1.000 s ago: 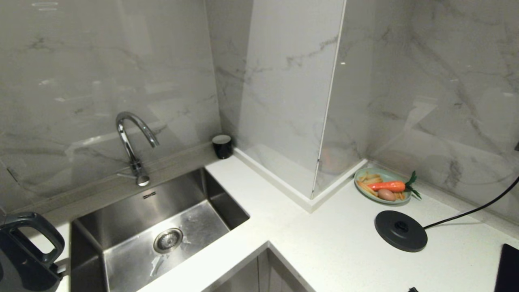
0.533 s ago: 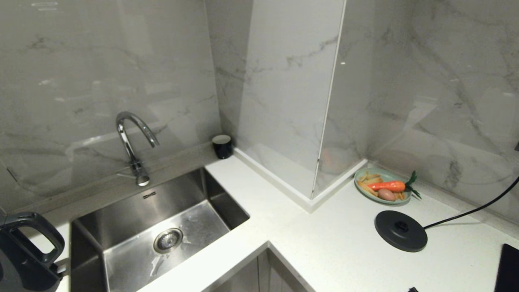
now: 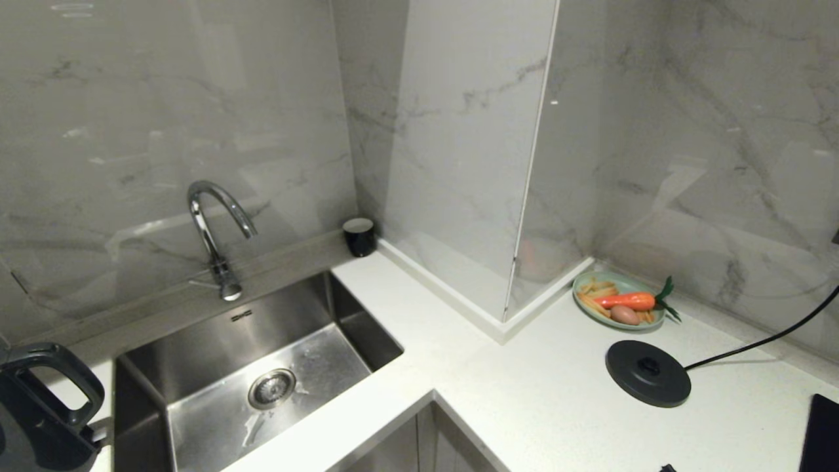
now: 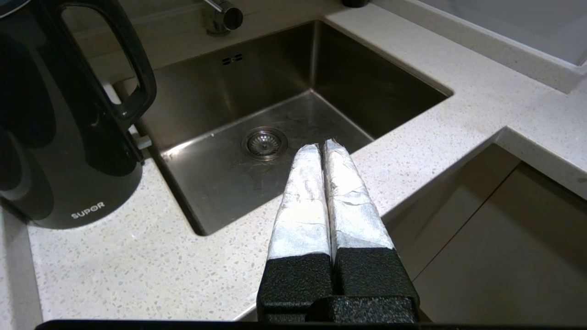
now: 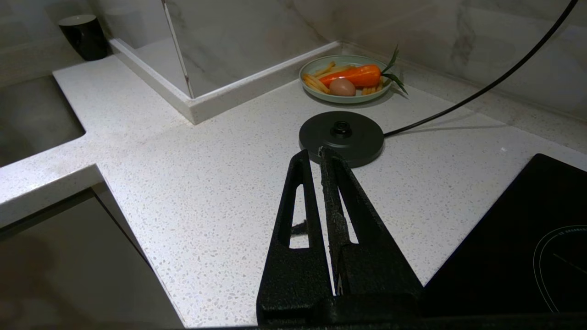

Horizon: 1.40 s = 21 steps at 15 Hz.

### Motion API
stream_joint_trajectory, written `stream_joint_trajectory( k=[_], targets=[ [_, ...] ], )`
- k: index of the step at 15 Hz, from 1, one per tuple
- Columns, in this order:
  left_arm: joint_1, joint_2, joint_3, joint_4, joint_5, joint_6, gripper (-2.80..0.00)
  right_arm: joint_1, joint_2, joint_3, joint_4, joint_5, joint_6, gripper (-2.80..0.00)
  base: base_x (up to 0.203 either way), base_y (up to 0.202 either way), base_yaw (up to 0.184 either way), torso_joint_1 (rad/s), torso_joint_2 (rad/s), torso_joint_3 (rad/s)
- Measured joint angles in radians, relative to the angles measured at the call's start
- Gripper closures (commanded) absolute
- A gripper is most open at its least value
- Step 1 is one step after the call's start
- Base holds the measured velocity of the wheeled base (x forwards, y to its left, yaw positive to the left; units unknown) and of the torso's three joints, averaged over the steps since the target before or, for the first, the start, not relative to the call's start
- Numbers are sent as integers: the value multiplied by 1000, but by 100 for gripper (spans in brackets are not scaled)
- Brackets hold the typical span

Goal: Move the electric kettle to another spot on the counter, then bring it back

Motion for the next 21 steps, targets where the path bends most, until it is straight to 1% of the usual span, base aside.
stream_joint_trajectory(
  k=[21],
  targets=[
    [0, 0, 0, 0, 1, 0, 0, 0, 0, 0, 1, 0, -1, 0, 0, 0, 0, 0, 0, 0]
  ],
)
